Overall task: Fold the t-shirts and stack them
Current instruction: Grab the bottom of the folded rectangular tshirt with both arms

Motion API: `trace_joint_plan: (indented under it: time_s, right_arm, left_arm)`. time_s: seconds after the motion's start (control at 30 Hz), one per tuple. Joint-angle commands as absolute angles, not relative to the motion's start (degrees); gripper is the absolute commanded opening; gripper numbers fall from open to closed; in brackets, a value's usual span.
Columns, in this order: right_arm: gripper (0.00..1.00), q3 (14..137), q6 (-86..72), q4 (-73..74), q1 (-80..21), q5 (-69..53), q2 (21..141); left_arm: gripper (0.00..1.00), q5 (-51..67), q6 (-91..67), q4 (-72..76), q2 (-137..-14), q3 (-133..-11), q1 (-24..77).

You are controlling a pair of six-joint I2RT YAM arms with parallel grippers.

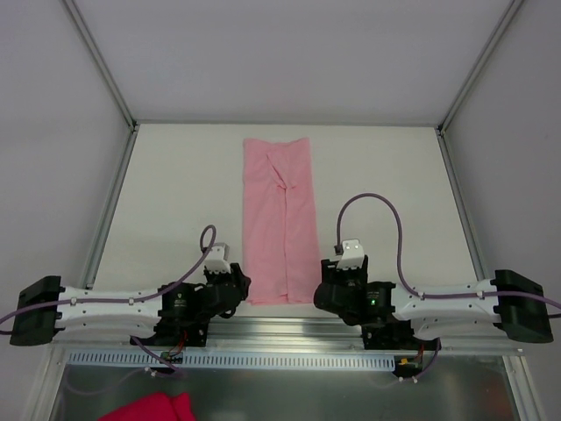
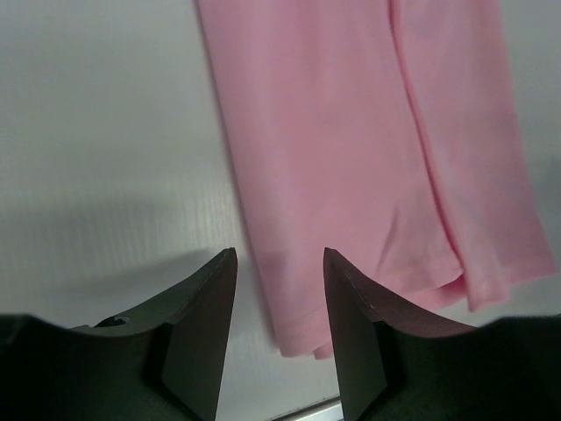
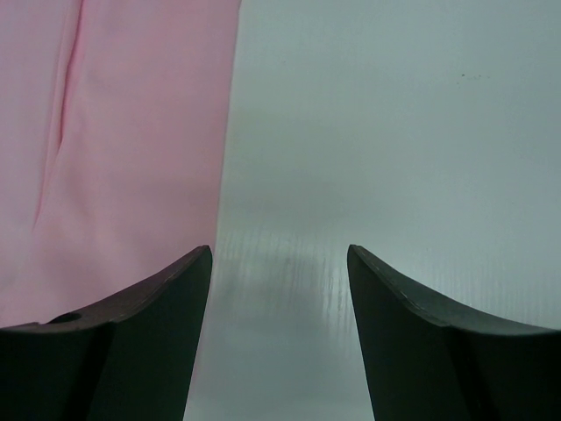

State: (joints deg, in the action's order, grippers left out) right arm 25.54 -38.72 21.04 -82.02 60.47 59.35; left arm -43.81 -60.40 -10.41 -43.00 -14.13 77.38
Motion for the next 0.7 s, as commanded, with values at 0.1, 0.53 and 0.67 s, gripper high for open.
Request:
trace_joint_plan:
  time_s: [0.1,0.53,0.67]
  right_arm:
    - [0.68,21.98,-44.4,19.45,-81.83,57.59,54.77]
    - [0.67,22.41,-42.89,14.59,-81.56,50.54,58.8]
    - [0.67,21.89,-43.42,14.85,-81.65,49.22,58.1]
  left_arm:
    - [0.44,-51.51,-69.97,-17.41,-44.04,-16.53,80.95]
    - [0.44,-47.02,-68.02,-7.3,-42.09,-10.37,81.65]
    - [0.47,-46.41,-68.47,-3.35,-46.05,-10.37,82.97]
